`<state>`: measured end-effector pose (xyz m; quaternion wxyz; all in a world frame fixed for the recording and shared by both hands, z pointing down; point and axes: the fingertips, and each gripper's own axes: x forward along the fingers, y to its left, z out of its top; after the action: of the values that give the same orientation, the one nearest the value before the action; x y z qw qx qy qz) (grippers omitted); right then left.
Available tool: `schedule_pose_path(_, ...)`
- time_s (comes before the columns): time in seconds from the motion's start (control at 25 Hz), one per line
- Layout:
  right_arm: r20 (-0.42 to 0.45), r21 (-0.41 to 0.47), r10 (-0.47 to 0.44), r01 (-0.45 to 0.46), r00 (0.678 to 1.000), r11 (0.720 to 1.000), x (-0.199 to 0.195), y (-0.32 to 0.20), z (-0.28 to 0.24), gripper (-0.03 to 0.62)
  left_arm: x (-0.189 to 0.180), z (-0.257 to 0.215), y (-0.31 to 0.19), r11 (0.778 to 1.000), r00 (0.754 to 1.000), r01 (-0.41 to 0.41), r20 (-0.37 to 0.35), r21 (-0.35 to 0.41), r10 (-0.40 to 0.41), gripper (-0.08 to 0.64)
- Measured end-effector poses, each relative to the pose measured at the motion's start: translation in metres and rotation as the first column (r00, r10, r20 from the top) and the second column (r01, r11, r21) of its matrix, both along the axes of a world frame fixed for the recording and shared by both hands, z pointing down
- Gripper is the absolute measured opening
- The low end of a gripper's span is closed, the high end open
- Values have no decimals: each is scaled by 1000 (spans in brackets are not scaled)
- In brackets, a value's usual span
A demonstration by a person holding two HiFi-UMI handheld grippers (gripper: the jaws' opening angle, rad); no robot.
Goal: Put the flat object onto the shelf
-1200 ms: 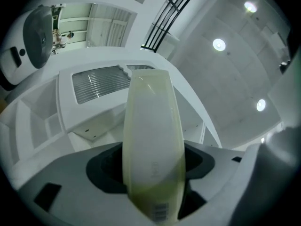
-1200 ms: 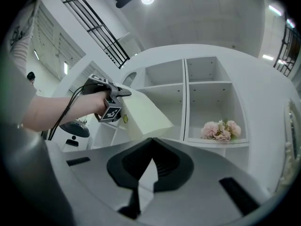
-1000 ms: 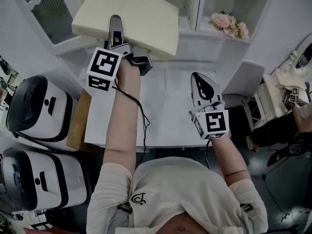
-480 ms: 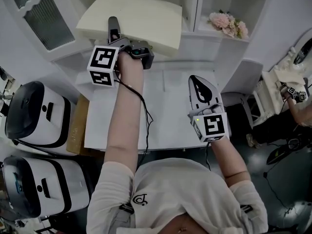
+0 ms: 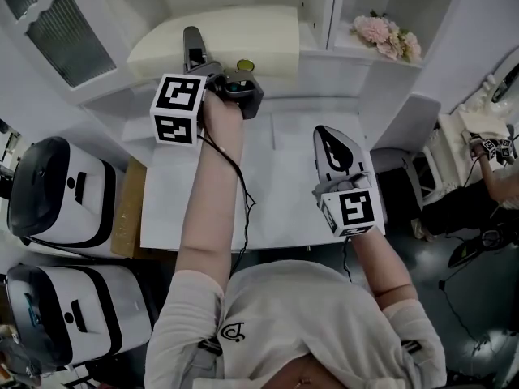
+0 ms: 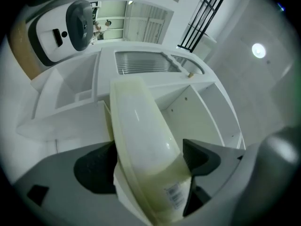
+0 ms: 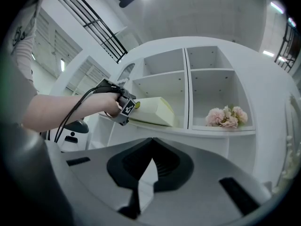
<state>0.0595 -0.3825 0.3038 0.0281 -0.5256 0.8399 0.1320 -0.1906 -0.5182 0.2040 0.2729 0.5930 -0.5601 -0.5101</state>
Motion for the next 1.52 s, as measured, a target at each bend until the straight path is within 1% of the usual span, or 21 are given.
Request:
schedule_pose_path(0.16, -1, -16, -17, 17, 1000, 1000, -8, -5, 7, 6, 15, 12, -4, 997, 993, -74, 88, -37, 77, 447)
schedule_pose_path(0.28, -8, -21, -29, 29, 1000, 999, -16, -7, 11, 7, 17, 17, -5, 995, 989, -102, 101, -23, 104, 463)
schedule_pose_path(0.4, -11, -27, -39, 38, 999, 999, -23, -9, 14, 6, 15, 17, -9, 993, 990, -115, 83, 13, 114, 465)
schedule_pose_path(0.52, -17, -28, -39, 38, 999, 999, -28, -11, 15, 6, 13, 16, -13, 995, 995, -94, 38, 43, 93, 468)
schedule_pose_path(0.68, -17, -28, -33, 33, 999, 999, -31, -16, 16, 6, 15, 21, -25, 997, 996, -63, -54, 39, 65, 481)
schedule_pose_path(0.72, -16, -27, -29, 28, 999, 999, -30, -17, 16, 6, 15, 22, -27, 998, 997, -43, -65, 35, 45, 492)
schedule_pose_path(0.8, -11, -28, -15, 15, 1000, 1000, -25, -21, 16, 7, 15, 22, -31, 999, 998, -12, -67, 40, 15, 511)
schedule_pose_path(0.84, -9, -28, -7, 7, 1000, 1000, -23, -22, 16, 7, 16, 23, -33, 999, 997, -17, -68, 49, 20, 521)
schedule_pose_path(1.0, 3, -32, 14, -14, 1000, 999, -17, -31, 17, 7, 29, 25, -51, 992, 990, -103, -87, 69, 108, 557)
schedule_pose_path(1.16, 7, -37, 21, -21, 1000, 999, -16, -36, 19, 8, 37, 19, -59, 986, 990, -136, -23, 102, 139, 561)
schedule_pose_path(1.32, 10, -49, 21, -20, 1000, 999, -17, -40, 25, 6, 43, 21, -71, 971, 978, -201, -37, 127, 207, 592)
schedule_pose_path(1.52, 0, -45, 22, -22, 1000, 999, -18, -42, 25, 6, 48, 21, -82, 965, 973, -224, -25, 138, 230, 594)
